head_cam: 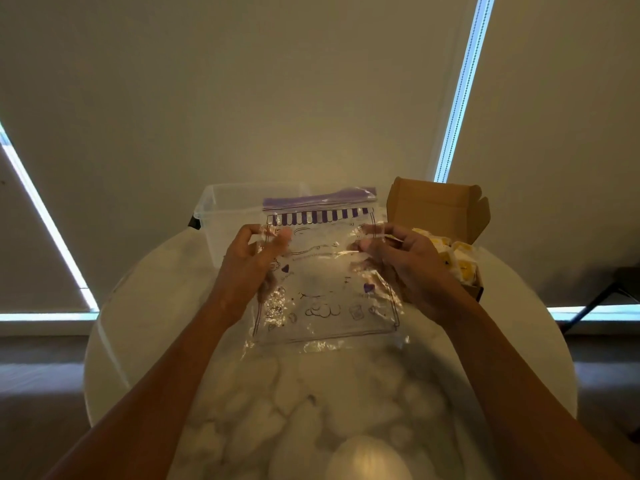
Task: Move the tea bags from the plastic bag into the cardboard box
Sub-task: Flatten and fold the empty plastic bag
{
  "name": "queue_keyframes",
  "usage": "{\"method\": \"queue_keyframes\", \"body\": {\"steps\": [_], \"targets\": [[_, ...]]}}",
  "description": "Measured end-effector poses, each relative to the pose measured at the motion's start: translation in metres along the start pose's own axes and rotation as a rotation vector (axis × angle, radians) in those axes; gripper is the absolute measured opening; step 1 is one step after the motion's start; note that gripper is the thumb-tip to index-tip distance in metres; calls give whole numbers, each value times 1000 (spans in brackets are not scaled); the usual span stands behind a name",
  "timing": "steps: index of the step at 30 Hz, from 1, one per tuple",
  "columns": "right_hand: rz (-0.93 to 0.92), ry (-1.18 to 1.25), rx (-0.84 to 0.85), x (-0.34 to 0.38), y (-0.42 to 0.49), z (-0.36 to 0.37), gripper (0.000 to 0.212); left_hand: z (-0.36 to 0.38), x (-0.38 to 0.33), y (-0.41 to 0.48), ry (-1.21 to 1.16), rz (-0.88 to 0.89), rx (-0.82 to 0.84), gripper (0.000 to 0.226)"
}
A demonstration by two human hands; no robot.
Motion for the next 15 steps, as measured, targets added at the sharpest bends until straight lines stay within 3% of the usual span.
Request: {"method": "queue_keyframes", "body": {"steps": [3,5,8,11,13,15], "targets": [[108,-10,88,-7,1,4,55,2,-1,-2,52,55,29,38],[70,-205,-6,-8,2,2,83,1,2,-1,94,47,59,38],[-131,-511,-183,-6,2,2,97,-2,7,1,174,-14,194,36],[-365,-638,-308,-8,5,3,91,-6,8,1,317,-79,313,30],[-444,-570,-312,-5,4,6,76,-13,11,2,473,-92,341,29],[-515,-627,-306,0,0,12,60,-20,12,4,708,-57,324,54]]}}
Point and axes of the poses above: each hand's wrist, its own y-axis towards the middle knuckle, its own z-axis out of the palm, x = y × z, the point moved 4 cm from there along y, towards the middle knuckle, and after that the axes turned 3 degrees about z, right-handed, at the moved point
